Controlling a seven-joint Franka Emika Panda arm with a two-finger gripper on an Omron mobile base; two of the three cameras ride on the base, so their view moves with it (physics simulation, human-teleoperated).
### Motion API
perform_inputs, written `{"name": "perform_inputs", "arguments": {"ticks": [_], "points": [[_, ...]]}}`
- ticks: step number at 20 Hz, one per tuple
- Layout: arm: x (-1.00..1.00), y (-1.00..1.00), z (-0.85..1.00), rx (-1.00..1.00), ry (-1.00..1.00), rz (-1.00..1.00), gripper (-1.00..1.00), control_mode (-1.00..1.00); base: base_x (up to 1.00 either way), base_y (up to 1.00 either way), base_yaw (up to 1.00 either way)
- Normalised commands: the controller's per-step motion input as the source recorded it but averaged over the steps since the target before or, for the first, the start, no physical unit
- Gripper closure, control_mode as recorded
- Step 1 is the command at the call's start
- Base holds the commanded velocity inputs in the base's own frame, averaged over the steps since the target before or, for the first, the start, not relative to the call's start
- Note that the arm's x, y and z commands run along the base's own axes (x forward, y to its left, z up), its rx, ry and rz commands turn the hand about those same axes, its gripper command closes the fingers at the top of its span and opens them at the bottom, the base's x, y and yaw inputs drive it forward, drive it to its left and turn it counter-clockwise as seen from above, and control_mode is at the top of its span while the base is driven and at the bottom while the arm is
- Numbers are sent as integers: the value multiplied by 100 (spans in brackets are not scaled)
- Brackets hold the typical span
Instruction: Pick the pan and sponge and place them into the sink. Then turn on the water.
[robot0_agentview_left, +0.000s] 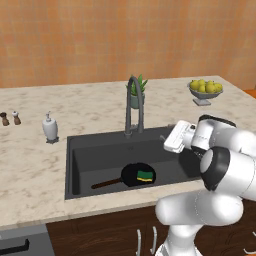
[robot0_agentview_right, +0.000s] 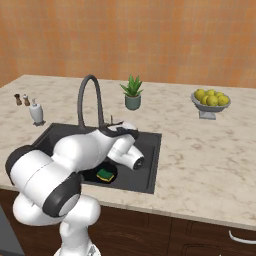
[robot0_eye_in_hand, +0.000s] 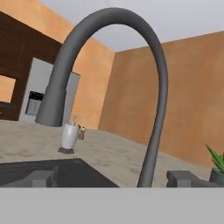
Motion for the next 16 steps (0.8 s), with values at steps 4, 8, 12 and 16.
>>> {"name": "perform_inputs", "arguments": {"ticks": [4,8,12,16], "points": [[10,0,3,-10,6,-8,-100,-100,0,0,0],[16,0,0,-1,10,-10,-100,-100,0,0,0],[25,6,0,0,2,-13,-100,-100,0,0,0],[23,7,0,0,2,-9,-100,-100,0,0,0]]}}
